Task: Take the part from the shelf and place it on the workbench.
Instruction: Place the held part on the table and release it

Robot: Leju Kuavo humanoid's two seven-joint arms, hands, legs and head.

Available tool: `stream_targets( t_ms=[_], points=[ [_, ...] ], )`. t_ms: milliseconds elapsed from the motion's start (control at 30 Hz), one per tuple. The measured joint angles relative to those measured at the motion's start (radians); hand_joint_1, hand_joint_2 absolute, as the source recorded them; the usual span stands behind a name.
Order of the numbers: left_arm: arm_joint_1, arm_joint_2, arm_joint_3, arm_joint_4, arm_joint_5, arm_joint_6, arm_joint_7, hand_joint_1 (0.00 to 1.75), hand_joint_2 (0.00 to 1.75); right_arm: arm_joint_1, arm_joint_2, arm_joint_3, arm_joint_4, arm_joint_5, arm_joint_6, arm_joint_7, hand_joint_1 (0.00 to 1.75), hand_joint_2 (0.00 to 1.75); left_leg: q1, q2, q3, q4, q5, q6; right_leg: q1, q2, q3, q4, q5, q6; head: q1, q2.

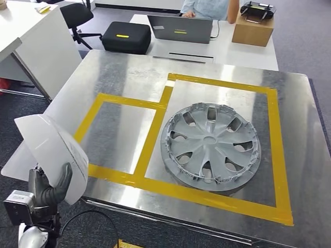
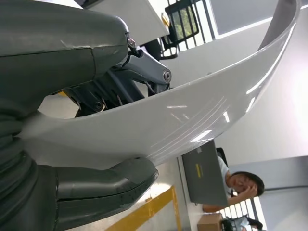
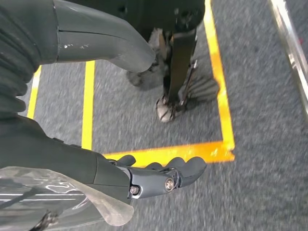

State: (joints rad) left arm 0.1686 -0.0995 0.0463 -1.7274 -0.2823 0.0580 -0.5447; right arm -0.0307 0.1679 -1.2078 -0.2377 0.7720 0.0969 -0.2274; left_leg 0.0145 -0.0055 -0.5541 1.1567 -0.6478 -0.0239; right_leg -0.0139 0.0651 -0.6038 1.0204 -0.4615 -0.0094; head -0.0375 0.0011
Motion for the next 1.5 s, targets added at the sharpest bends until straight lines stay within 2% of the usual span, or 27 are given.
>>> stream_targets(
  t_ms=[33,67,100,133,167,200,267,333,367,400,433,467,533,567,600,633,733,900,1100,1500],
  points=[
    [0.001,0.0,0.0,0.0,0.0,0.0,0.0,1.75,1.75,-0.001,0.0,0.0,0.0,0.0,0.0,0.0,0.0,1.75,0.003,-0.019,0.003,-0.056,0.057,-0.001,-0.002,0.01,0.006,0.001,-0.004,0.004,0.0,0.0],
    [0.001,0.0,0.0,0.001,0.0,0.0,0.0,1.75,1.75,-0.001,0.0,0.0,0.0,0.0,0.0,0.0,0.0,1.75,0.004,-0.037,0.005,-0.103,0.1,0.001,-0.004,0.02,0.008,0.001,-0.007,0.01,-0.001,0.0],
    [0.003,0.001,0.0,0.001,0.0,0.0,0.001,1.75,1.75,-0.001,0.0,0.0,0.0,0.0,0.0,0.0,0.0,1.75,0.004,-0.052,0.004,-0.129,0.125,0.005,-0.005,0.029,0.005,0.002,-0.008,0.017,-0.002,0.0],
    [0.003,0.001,0.0,0.001,0.0,0.0,0.001,1.75,1.75,0.0,0.0,0.0,0.0,0.0,0.0,0.0,0.0,1.75,0.002,-0.057,0.002,-0.134,0.128,0.011,-0.007,0.039,0.003,0.001,-0.007,0.024,-0.003,0.0],
    [0.003,0.001,0.0,0.001,0.0,0.0,0.001,1.75,1.75,0.003,0.0,0.0,0.0,0.0,0.0,0.0,0.0,1.75,0.001,-0.051,0.002,-0.137,0.133,0.019,-0.008,0.047,0.0,-0.002,-0.005,0.032,-0.003,0.0],
    [0.002,0.001,0.0,0.001,0.0,0.0,0.001,1.75,1.75,0.005,0.0,0.0,0.0,0.0,0.0,0.0,0.0,1.75,0.001,-0.042,0.005,-0.14,0.144,0.026,-0.008,0.044,-0.004,-0.002,-0.006,0.038,-0.004,0.0],
    [-0.001,0.0,-0.001,0.001,0.0,0.0,0.0,1.75,1.75,0.006,0.0,0.0,0.0,0.0,0.0,0.0,0.0,1.75,0.003,-0.02,0.012,-0.15,0.149,0.04,-0.004,0.003,-0.025,0.033,-0.032,0.047,0.002,0.0],
    [0.0,0.0,-0.001,0.001,0.001,0.0,0.0,1.75,1.75,0.002,0.0,0.0,0.0,0.0,0.0,0.0,0.0,1.75,0.001,0.004,0.015,-0.154,0.149,0.05,-0.002,-0.046,-0.084,0.15,-0.089,0.052,0.009,0.0],
    [0.0,0.0,-0.001,0.001,0.001,0.0,0.0,1.75,1.75,0.0,0.0,0.0,0.0,0.0,0.001,0.0,0.0,1.75,-0.001,0.016,0.016,-0.154,0.147,0.052,-0.002,-0.055,-0.12,0.222,-0.116,0.054,0.01,0.0],
    [0.001,0.0,0.0,0.001,0.001,0.0,0.0,1.75,1.75,0.0,0.0,0.0,0.0,0.0,0.001,0.0,0.0,1.75,-0.003,0.028,0.017,-0.153,0.146,0.054,-0.002,-0.058,-0.145,0.272,-0.128,0.055,0.01,0.0],
    [0.001,0.0,-0.001,0.001,0.001,-0.001,0.0,1.75,1.75,0.0,0.0,0.0,0.0,0.0,0.001,0.0,0.0,1.75,-0.004,0.039,0.019,-0.153,0.143,0.055,-0.002,-0.061,-0.153,0.287,-0.122,0.055,0.01,0.0],
    [0.001,0.0,-0.001,0.001,0.001,-0.001,0.0,1.75,1.75,0.001,0.0,0.0,0.0,0.0,0.0,0.0,0.0,1.75,-0.004,0.048,0.022,-0.153,0.141,0.055,-0.001,-0.064,-0.137,0.257,-0.098,0.054,0.01,0.0],
    [0.0,0.0,-0.001,0.001,0.001,-0.001,0.0,1.75,1.75,0.001,0.0,0.0,0.0,0.0,0.0,0.0,0.0,1.75,-0.006,0.064,0.031,-0.153,0.133,0.05,0.002,-0.087,-0.061,0.117,-0.035,0.048,0.01,0.0],
    [0.0,0.0,-0.001,0.001,0.001,-0.001,0.0,1.75,1.75,0.0,-0.001,0.0,0.0,0.0,0.0,0.0,0.0,1.75,-0.009,0.07,0.034,-0.152,0.129,0.046,0.005,-0.099,-0.024,0.054,-0.018,0.043,0.01,0.0],
    [0.0,0.0,-0.001,0.001,0.0,-0.001,0.0,1.75,1.75,-0.001,-0.001,0.0,0.0,0.0,0.0,0.0,0.0,1.75,-0.011,0.075,0.035,-0.151,0.125,0.041,0.007,-0.11,0.001,0.012,-0.012,0.039,0.01,0.0],
    [-0.001,0.0,-0.001,0.001,0.0,-0.001,0.0,1.75,1.75,-0.002,-0.001,0.0,0.0,0.0,0.0,0.0,0.0,1.75,-0.015,0.078,0.035,-0.149,0.123,0.043,0.009,-0.115,0.012,-0.006,-0.013,0.038,0.01,0.0],
    [-0.003,0.0,-0.001,0.001,0.0,-0.001,0.0,1.75,1.75,0.001,-0.001,0.0,0.0,0.0,0.0,0.0,0.0,1.75,-0.018,0.081,0.037,-0.15,0.121,0.055,0.01,-0.111,0.015,-0.011,-0.012,0.037,0.01,0.0],
    [-0.003,0.0,-0.001,0.001,0.0,0.0,0.0,1.75,1.75,-0.001,-0.001,0.0,0.0,0.0,0.0,0.0,0.0,1.75,-0.017,0.081,0.04,-0.159,0.126,0.045,0.012,-0.111,0.015,-0.01,-0.016,0.03,0.01,0.0],
    [-0.003,0.0,-0.001,0.001,0.0,0.0,0.0,1.75,1.75,-0.001,-0.001,0.0,0.0,0.0,0.0,0.0,0.0,1.75,-0.015,0.081,0.04,-0.161,0.128,0.033,0.013,-0.112,0.014,-0.009,-0.016,0.027,0.011,0.0],
    [-0.003,0.0,-0.001,0.001,0.0,0.0,0.0,1.75,1.75,-0.001,-0.001,0.0,0.0,0.0,0.0,0.0,0.0,1.75,-0.019,0.081,0.04,-0.159,0.128,0.032,0.009,-0.112,0.015,-0.009,-0.014,0.028,0.011,0.0]
  ],
)
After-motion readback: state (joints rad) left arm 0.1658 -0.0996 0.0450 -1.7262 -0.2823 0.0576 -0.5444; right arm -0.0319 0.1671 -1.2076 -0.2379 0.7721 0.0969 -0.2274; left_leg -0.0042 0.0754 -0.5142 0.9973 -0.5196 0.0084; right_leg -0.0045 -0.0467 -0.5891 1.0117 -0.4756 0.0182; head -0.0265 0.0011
